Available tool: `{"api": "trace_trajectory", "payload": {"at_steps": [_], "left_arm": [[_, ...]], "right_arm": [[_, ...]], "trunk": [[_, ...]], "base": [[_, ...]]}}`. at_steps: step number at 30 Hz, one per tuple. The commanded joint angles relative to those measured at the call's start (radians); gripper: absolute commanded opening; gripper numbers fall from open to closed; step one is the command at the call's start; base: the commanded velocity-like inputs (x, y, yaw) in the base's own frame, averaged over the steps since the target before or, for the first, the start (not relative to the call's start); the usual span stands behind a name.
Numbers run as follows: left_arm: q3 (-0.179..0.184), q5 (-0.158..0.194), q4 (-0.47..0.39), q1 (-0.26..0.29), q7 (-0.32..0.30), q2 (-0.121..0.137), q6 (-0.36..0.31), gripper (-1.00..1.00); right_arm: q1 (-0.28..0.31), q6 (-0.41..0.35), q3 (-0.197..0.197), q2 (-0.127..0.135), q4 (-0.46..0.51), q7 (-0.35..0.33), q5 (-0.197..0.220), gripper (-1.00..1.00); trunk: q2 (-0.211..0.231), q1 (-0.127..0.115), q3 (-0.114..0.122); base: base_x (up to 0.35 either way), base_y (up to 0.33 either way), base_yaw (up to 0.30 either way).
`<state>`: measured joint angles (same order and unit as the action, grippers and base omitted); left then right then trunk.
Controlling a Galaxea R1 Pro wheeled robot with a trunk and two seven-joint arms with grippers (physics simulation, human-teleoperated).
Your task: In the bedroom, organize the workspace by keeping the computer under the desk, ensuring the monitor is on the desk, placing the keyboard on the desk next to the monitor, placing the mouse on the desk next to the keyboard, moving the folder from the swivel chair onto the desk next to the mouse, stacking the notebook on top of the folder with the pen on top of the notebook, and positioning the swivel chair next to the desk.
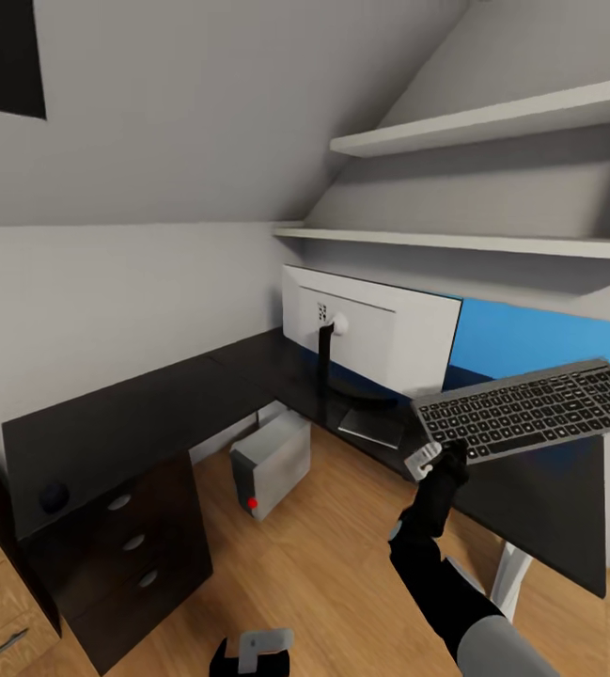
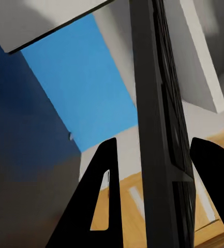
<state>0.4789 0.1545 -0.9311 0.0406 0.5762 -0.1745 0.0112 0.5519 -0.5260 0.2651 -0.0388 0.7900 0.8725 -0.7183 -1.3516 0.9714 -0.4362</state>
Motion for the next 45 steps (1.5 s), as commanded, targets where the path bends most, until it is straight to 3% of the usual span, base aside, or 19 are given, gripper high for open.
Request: {"api": "trace_trajectory", "payload": {"at_steps": [1, 5, 8, 12, 15, 22, 29, 35, 45], "left_arm": [[0.002, 0.007, 0.001, 0.001, 0.005, 0.000, 0.001, 1.00], [0.000, 0.007, 0.006, 0.001, 0.005, 0.000, 0.001, 1.00], [0.000, 0.007, 0.007, 0.001, 0.005, 0.000, 0.001, 1.00], [0.000, 0.008, 0.008, 0.001, 0.005, 0.000, 0.000, 1.00], [0.000, 0.008, 0.008, 0.001, 0.005, 0.000, 0.000, 1.00], [0.000, 0.007, 0.008, 0.001, 0.005, 0.000, 0.000, 1.00], [0.004, 0.007, 0.008, 0.001, 0.005, 0.000, 0.000, 1.00], [0.004, 0.007, 0.008, 0.001, 0.005, 0.000, -0.002, 1.00], [0.004, 0.005, 0.019, 0.001, 0.004, 0.000, -0.002, 1.00]], "right_arm": [[0.001, -0.005, 0.000, 0.000, 0.005, 0.004, -0.003, -1.00], [0.000, 0.011, -0.040, 0.001, 0.057, 0.065, -0.002, -1.00], [0.000, 0.088, -0.080, 0.001, 0.133, 0.130, -0.002, -1.00], [-0.004, 0.180, -0.092, 0.001, 0.161, 0.215, -0.003, -1.00], [-0.029, 0.207, -0.090, -0.002, 0.161, 0.246, -0.004, -1.00], [-0.043, 0.215, -0.036, -0.009, 0.116, 0.277, -0.006, -1.00], [-0.050, 0.215, 0.075, -0.028, -0.057, 0.419, -0.031, -1.00], [-0.050, 0.213, 0.091, -0.033, -0.135, 0.441, -0.035, -1.00], [-0.055, 0.209, 0.093, -0.034, -0.160, 0.447, -0.034, -1.00]], "trunk": [[0.007, -0.004, 0.002], [0.035, -0.019, 0.015], [0.056, -0.031, 0.024], [0.084, -0.046, 0.037], [0.105, -0.058, 0.046], [0.154, -0.084, 0.068], [0.168, -0.092, 0.072], [0.168, -0.092, 0.065], [0.168, -0.092, 0.055]], "base": [[0.000, 0.000, 0.000], [0.000, 0.000, 0.000], [0.000, 0.000, 0.000], [0.000, 0.000, 0.000], [0.000, 0.000, 0.000], [0.000, 0.000, 0.000], [0.000, 0.000, 0.048], [0.000, 0.000, 0.167], [0.000, 0.000, 0.172]]}}
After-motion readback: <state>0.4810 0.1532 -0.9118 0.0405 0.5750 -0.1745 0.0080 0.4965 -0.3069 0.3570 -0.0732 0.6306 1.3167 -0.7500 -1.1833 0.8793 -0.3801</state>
